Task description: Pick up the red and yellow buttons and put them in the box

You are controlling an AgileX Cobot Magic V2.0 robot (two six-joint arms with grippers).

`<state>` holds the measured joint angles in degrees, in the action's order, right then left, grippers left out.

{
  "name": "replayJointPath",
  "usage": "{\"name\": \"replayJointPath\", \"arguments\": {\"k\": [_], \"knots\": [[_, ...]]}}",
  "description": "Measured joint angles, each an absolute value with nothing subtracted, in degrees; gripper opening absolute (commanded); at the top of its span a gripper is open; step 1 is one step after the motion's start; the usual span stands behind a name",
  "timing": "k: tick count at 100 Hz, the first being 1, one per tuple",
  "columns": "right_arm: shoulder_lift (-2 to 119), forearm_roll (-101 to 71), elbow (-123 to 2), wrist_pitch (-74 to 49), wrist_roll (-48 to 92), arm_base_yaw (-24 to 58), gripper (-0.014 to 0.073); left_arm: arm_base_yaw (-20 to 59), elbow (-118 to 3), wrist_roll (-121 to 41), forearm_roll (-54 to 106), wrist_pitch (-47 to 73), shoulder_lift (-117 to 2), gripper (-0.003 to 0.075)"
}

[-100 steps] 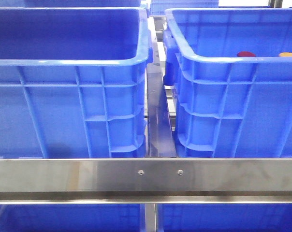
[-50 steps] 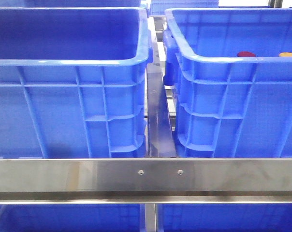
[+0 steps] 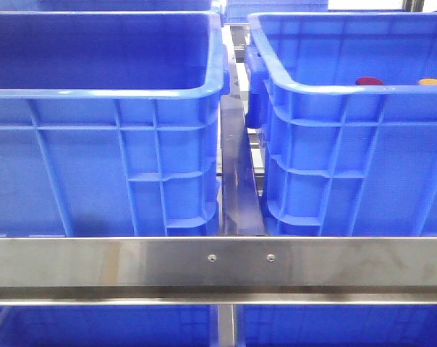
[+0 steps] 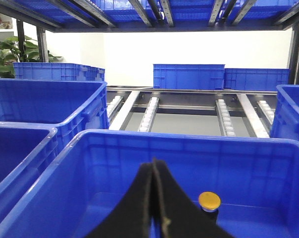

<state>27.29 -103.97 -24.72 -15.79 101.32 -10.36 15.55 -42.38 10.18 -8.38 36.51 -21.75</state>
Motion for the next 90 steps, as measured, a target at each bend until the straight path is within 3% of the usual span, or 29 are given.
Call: {"name": "replayJointPath", "arguments": {"k": [37, 64, 90], "knots": [[27.29, -103.97, -24.72, -15.79, 101.32, -10.36, -0.0068, 7.94, -26.12, 10.18, -7.71, 18.29, -9.77, -0.0019], [27.29, -103.97, -24.72, -15.79, 101.32, -10.36, -0.0068, 7.71, -12.99, 9.52, -7.10, 16.68, 0.03, -0.0019], [27.29, -103.97, -24.72, -15.79, 101.32, -10.36, -0.0068, 6.82, -4.47, 4.56, -3.02, 14.26, 0.29, -0.0019]]}}
